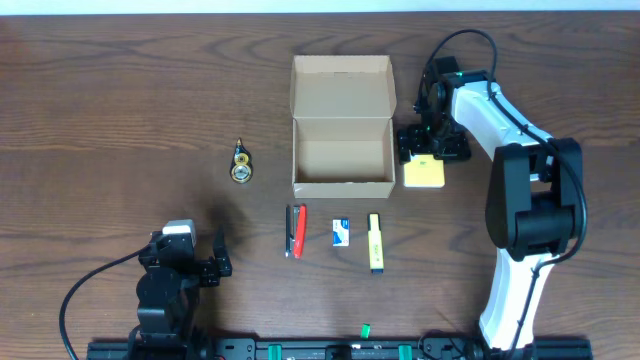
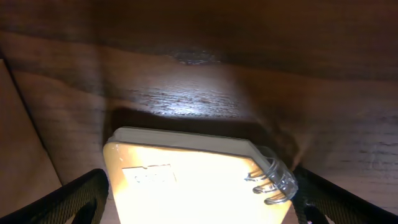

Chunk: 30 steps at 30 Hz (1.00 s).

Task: Pack container
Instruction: 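Lower the right gripper and grasp the sticky-note pad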

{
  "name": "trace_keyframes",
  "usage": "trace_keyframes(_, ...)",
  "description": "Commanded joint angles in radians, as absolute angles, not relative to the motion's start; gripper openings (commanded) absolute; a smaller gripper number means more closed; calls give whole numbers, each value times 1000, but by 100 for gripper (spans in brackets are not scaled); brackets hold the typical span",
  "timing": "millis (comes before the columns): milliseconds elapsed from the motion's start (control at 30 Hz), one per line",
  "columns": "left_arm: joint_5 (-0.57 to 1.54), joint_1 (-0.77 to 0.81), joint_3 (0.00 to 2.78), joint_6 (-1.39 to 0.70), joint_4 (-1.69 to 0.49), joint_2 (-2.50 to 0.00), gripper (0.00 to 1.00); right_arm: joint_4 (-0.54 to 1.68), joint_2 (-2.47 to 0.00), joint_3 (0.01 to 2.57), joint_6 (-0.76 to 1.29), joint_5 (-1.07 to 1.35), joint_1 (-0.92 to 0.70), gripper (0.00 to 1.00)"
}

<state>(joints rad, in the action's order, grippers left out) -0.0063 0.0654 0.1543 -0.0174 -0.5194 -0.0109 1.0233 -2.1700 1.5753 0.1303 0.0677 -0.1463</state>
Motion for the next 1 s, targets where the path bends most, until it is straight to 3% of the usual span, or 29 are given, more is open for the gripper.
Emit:
trace_keyframes(0,-7,59,141,1,-519,-5,95,1020,-2204,1560,146,52,-159,92)
trace_keyframes(267,-7,59,141,1,-519,-5,95,1021,-2205,1557,146,48,-159,76)
trace_keyframes(600,-7,59,141,1,-519,-5,95,1023,-2205,1557,152,48,-159,35)
trace_keyframes(967,-7,59,141,1,-519,-5,95,1101,-2203,1604,153,48,-159,27)
